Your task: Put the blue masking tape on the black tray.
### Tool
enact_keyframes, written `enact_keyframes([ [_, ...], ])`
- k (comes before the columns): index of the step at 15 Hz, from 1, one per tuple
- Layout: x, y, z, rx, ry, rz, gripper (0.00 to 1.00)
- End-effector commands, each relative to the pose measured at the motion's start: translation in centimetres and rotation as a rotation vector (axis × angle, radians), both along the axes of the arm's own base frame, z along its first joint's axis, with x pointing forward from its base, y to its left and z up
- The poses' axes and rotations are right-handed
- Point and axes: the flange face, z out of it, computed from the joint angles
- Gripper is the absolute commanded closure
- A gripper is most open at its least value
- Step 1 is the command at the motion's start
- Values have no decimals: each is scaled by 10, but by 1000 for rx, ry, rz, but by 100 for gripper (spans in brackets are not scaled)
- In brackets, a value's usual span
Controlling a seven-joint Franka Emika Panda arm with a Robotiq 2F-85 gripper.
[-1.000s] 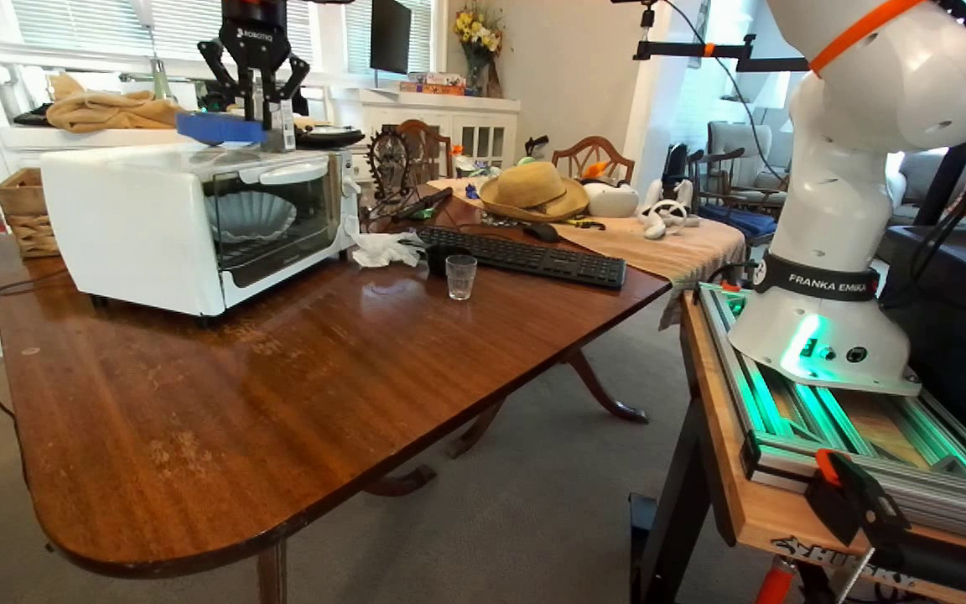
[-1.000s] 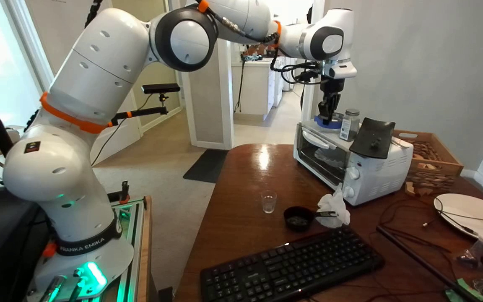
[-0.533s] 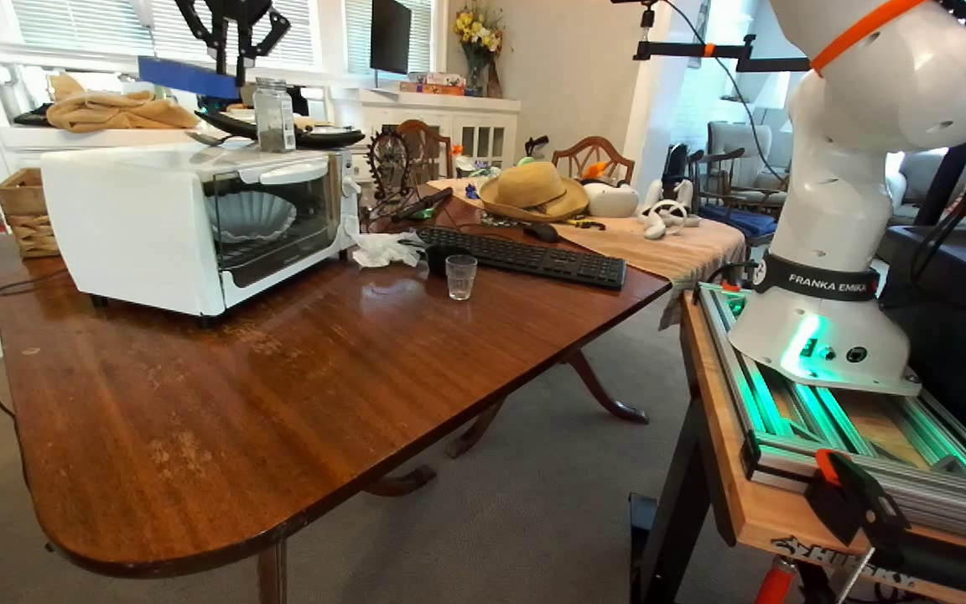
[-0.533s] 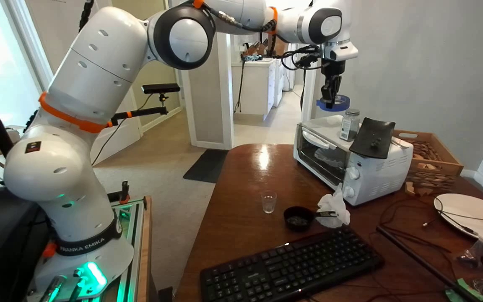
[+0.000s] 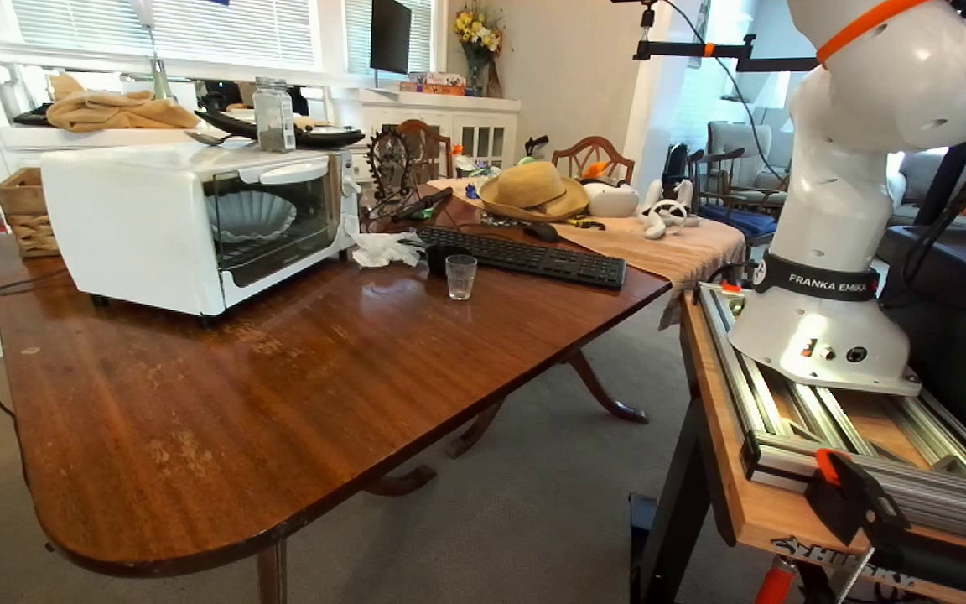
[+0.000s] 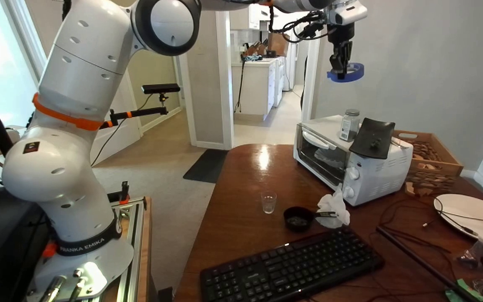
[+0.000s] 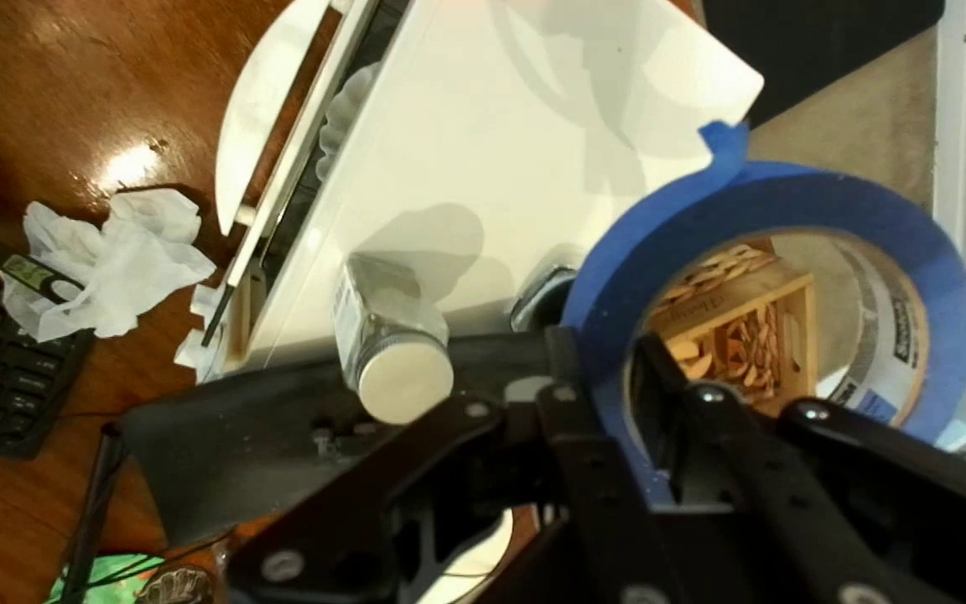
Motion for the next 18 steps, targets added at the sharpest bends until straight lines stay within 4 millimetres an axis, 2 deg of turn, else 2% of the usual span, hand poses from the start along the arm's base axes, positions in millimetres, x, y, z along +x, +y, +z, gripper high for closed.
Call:
enact_keyframes([
  [1, -8, -46, 25, 61, -55, -99, 95],
  [5, -18, -123, 44, 121, -89, -239, 95],
  [6, -22, -144, 44, 136, -79, -268, 95],
  [8, -27, -174, 38, 163, -45, -301, 95],
  [10, -32, -189, 30, 177, -6, -307, 95],
  [13, -37, -200, 19, 183, 54, -328, 95],
  [15, -33, -212, 12, 223, 60, -328, 95],
  [16, -28, -204, 14, 173, 40, -334, 95],
  [17, -28, -206, 13, 175, 42, -337, 81],
  [18, -28, -207, 13, 175, 42, -338, 81],
])
